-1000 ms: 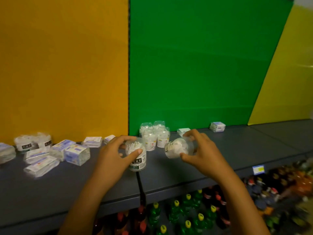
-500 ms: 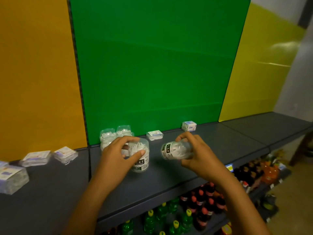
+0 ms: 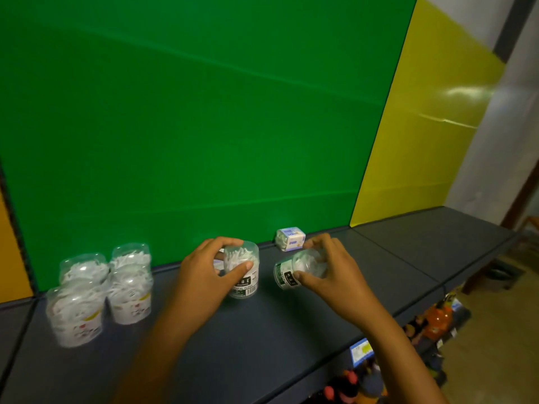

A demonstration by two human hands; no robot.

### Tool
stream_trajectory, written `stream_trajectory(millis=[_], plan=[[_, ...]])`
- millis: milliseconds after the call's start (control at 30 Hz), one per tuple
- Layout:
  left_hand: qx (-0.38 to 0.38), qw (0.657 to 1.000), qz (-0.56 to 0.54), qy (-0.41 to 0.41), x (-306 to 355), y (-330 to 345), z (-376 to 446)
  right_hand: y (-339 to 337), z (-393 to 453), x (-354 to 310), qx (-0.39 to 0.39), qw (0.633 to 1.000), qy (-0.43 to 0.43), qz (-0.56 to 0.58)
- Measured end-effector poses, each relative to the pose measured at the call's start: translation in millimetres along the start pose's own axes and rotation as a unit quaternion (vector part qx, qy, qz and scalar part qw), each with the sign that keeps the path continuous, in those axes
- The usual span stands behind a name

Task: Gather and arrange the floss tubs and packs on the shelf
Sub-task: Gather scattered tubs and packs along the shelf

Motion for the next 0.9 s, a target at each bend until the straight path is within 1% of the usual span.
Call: stream_trajectory(millis=[167, 267, 367, 533, 700, 900], plan=[[0.004, 1.0, 0.005, 0.003, -12, 37, 35, -9, 28, 43, 0.01, 1.0, 0.016, 0.017], [-0.008, 1.0, 0.013, -0.003, -15, 60, 49, -16, 35, 68, 0.012, 0.999, 0.019, 0.024], [-0.019, 1.0, 0.019, -0.01, -14, 79, 63, -27, 42, 88, 0.015, 1.0, 0.013, 0.024], [-0.009, 0.999, 0.031, -0.009, -9, 106, 82, -43, 61, 126, 0.023, 0.999, -0.004, 0.034], [0.012, 0.997, 0.074, -0.029, -4, 138, 96, -59, 95, 167, 0.007, 0.999, -0.03, 0.041], [0.059, 0.99, 0.12, -0.041, 8, 193, 117, -85, 138, 222, -0.045, 0.995, -0.072, 0.047]])
Point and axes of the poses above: each hand's wrist, its own z-axis towards the middle knuckle, its own y-axis out of the palm, x = y × z, the point moved 2 cm from there along z, towards the middle knuckle, and after that the axes turned 3 degrees about -x, right-handed, at the moved point
